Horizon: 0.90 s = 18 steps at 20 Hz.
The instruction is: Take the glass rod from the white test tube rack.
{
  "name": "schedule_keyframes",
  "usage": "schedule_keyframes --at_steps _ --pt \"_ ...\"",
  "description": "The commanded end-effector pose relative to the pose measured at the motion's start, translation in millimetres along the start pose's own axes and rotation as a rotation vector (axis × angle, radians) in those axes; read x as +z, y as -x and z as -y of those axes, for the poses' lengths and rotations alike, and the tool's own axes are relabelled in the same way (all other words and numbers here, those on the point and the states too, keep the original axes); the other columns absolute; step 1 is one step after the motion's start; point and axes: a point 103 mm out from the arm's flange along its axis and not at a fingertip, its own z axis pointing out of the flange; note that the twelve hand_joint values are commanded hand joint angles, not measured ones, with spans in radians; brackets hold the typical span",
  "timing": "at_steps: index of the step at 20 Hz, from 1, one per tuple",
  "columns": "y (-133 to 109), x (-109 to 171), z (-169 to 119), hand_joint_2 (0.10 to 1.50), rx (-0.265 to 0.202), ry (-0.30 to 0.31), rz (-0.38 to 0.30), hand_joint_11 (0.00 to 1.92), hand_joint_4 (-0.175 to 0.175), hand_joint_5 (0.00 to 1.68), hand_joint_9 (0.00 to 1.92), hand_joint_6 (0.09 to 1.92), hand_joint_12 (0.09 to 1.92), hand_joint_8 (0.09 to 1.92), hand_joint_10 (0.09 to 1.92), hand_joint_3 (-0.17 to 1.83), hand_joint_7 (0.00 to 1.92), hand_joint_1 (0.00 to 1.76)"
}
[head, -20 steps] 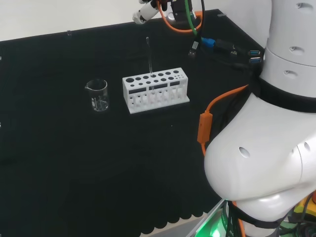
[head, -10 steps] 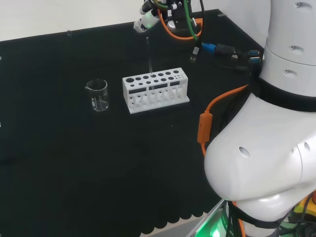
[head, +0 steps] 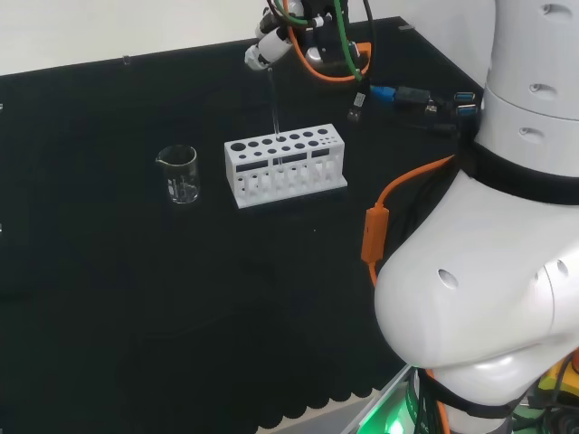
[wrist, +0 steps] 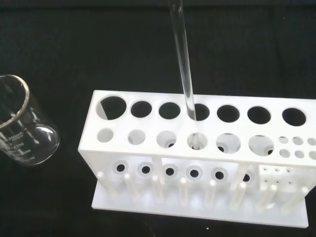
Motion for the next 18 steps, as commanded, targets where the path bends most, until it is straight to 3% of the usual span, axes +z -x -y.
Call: schedule_keyframes --at_steps 1,18 --pt "0.8 4.7 -0.5 0.93 0.002 -0.007 -0.004 0.33 -0.085 0.34 0.39 0.09 1.42 0.85 0.92 0.41 0.22 0.44" --pt "4.5 26.5 -14.9 0.93 -0.016 -0.03 0.016 0.33 -0.075 0.43 0.4 0.11 1.42 0.86 0.91 0.4 0.26 0.46"
